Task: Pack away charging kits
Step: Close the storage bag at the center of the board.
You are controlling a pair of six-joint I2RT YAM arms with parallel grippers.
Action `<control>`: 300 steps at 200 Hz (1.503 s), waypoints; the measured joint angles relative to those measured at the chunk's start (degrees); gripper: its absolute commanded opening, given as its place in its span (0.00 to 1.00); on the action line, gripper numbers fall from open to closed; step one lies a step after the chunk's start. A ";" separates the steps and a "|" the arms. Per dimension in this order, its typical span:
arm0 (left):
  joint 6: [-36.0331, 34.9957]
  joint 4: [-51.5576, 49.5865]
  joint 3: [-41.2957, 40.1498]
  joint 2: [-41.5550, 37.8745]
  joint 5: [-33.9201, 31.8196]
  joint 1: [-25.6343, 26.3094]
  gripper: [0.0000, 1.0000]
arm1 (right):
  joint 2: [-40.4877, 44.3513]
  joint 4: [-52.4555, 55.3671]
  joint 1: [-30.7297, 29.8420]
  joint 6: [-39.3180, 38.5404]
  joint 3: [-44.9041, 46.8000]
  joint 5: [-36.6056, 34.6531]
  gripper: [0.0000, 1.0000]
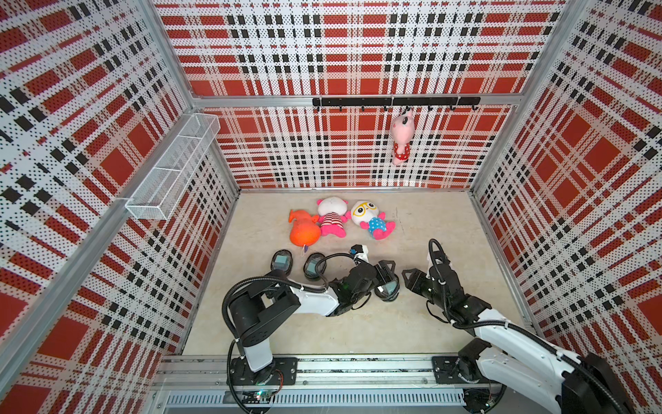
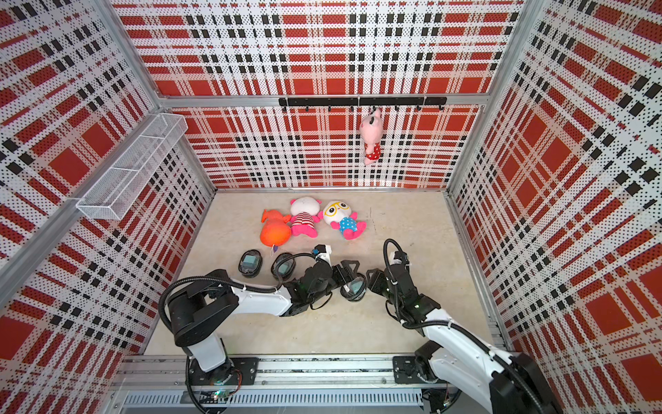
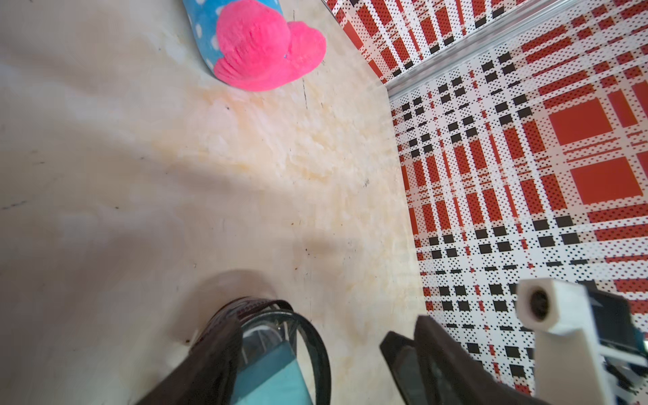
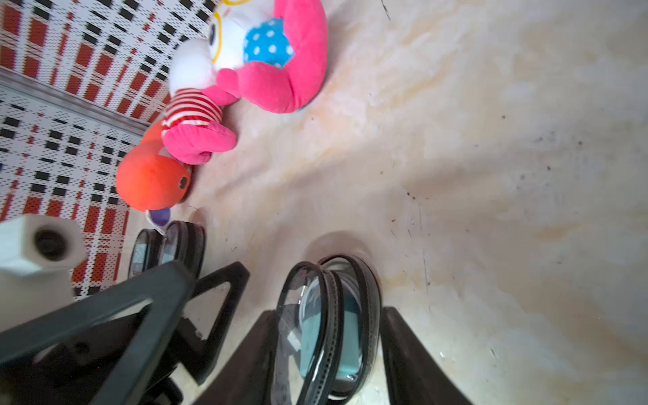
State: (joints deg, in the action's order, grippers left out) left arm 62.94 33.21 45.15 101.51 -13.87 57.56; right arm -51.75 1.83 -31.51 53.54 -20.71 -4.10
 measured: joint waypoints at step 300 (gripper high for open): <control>4.00 0.70 0.44 4.44 -1.11 4.85 0.62 | -16.17 -13.73 -4.00 11.39 4.46 14.38 0.17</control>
State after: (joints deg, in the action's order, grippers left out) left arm 66.94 33.91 45.58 105.95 -14.98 62.41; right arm -67.92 -11.90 -35.51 64.93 -16.25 10.28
